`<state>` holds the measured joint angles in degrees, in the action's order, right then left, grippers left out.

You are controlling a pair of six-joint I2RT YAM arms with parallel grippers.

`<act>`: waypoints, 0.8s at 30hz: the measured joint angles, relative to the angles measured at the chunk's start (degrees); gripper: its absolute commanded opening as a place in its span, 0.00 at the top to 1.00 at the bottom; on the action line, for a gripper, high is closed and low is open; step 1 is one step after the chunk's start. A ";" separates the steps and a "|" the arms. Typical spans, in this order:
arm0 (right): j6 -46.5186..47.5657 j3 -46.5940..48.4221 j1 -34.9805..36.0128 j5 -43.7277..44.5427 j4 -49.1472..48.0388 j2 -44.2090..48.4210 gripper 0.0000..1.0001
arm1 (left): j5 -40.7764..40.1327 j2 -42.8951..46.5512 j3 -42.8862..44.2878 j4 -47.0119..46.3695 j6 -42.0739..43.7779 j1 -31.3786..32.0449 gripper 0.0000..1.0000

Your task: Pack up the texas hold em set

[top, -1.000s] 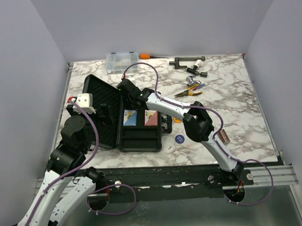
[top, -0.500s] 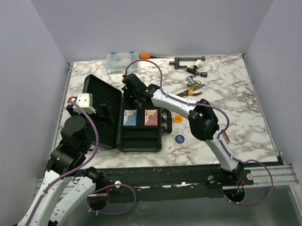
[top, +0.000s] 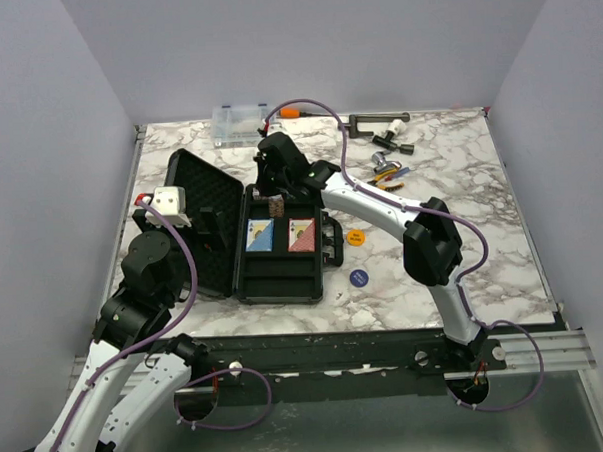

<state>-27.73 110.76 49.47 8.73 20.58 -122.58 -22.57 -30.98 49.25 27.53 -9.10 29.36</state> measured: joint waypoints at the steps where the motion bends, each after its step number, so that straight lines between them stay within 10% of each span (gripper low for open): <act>1: 0.17 0.00 -0.11 -0.02 0.02 -0.37 0.99 | 0.00 0.00 0.00 0.00 0.00 0.00 0.02; 24: -0.57 -13.92 -0.39 4.83 1.53 0.55 0.99 | -0.02 -0.15 0.00 0.02 0.00 -0.04 0.02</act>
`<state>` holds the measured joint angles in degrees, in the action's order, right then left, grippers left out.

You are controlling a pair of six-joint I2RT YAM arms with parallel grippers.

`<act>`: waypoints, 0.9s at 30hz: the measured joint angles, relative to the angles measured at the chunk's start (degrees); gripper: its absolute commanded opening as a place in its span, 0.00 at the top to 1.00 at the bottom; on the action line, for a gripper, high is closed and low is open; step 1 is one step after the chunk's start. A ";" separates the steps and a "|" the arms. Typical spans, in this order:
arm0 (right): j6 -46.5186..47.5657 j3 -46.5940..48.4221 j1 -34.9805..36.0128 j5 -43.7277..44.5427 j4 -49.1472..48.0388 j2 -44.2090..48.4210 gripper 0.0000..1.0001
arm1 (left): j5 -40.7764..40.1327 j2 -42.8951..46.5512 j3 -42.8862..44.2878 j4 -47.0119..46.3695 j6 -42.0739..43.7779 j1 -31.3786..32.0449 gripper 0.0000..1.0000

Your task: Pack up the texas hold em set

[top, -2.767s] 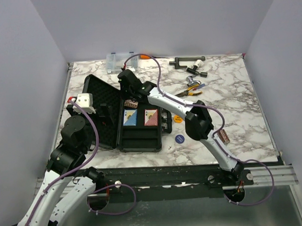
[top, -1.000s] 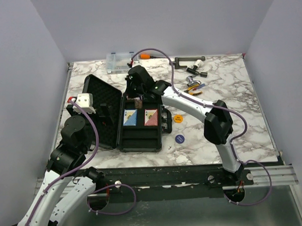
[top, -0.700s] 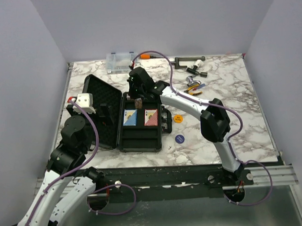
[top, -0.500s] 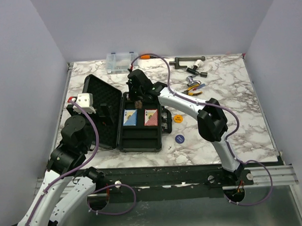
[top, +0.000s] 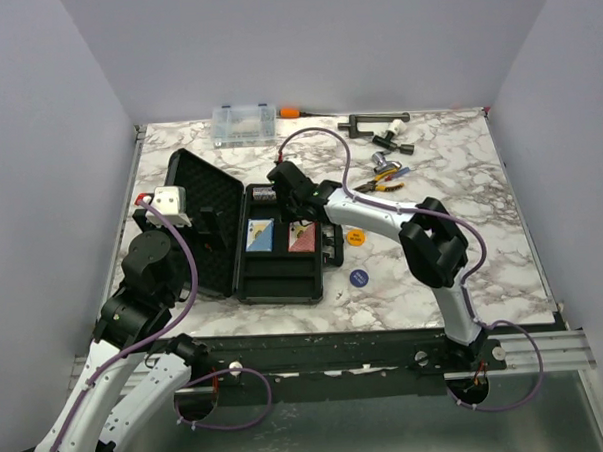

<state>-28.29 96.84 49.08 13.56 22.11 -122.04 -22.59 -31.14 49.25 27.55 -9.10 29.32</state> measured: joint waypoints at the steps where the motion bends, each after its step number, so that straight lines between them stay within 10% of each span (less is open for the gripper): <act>1: -0.15 -1.01 -0.31 0.15 0.04 0.81 0.99 | 0.02 0.00 0.00 -0.02 0.00 0.00 0.02; 27: 1.95 14.29 -1.57 0.33 2.23 0.17 0.99 | 0.02 -0.59 0.00 0.00 0.00 -0.11 0.02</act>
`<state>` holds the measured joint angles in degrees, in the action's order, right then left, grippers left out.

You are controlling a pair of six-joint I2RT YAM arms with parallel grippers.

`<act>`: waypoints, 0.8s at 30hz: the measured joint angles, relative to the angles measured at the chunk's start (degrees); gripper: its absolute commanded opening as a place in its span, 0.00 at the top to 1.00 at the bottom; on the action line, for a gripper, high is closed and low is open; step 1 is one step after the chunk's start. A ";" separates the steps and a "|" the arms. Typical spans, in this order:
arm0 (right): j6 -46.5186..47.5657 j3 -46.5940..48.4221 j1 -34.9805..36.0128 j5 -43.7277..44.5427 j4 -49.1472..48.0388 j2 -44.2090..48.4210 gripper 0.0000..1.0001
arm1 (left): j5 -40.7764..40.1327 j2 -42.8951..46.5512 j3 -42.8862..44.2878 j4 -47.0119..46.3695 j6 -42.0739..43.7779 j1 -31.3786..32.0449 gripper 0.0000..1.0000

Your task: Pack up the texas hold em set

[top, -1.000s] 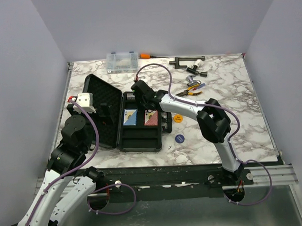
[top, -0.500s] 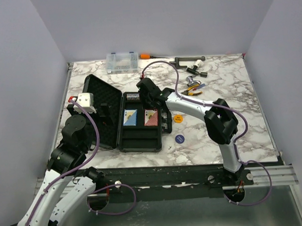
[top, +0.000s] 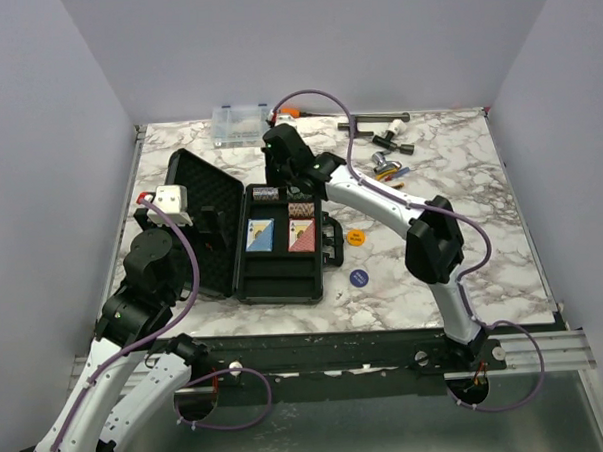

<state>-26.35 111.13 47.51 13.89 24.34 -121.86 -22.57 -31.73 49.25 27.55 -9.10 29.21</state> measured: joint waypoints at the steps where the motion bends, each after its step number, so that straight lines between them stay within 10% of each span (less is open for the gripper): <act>1: -0.11 1.70 0.00 -0.31 0.00 -0.98 0.99 | 0.00 0.00 0.00 -0.02 0.00 0.00 0.02; 24: -11.32 19.17 0.00 -6.40 2.99 -19.54 0.99 | 0.02 0.00 0.00 -0.02 0.00 -0.26 0.02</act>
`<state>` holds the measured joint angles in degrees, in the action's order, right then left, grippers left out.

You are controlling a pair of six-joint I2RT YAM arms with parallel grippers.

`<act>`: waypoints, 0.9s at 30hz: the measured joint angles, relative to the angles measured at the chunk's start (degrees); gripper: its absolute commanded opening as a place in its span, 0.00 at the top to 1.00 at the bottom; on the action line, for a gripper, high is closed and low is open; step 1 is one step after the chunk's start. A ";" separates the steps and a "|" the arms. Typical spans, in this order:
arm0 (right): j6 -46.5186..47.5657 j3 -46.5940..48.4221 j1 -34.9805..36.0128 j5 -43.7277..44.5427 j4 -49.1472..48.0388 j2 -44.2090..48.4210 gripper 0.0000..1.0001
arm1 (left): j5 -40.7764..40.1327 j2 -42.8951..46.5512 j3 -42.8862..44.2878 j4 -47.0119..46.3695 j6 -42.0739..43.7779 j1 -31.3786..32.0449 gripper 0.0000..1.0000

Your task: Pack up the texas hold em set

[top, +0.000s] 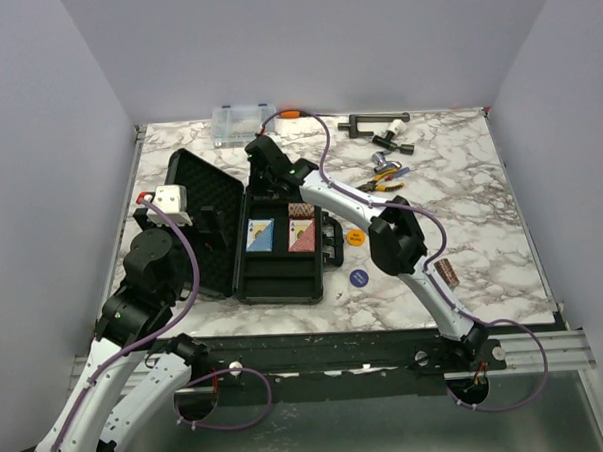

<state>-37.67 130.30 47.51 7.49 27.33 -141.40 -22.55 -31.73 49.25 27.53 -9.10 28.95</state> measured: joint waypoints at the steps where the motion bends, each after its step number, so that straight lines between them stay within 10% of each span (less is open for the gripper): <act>1: -0.42 0.15 0.00 0.35 0.13 -0.26 0.99 | 0.02 0.00 0.00 0.00 0.00 -0.02 0.02; 27: -0.57 -1.36 0.55 11.30 4.92 -1.18 0.99 | 0.02 -0.61 0.00 0.02 0.00 -0.37 0.02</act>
<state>-38.24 128.95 48.05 18.79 32.25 -142.58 -22.52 -32.34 49.25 27.55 -9.10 28.58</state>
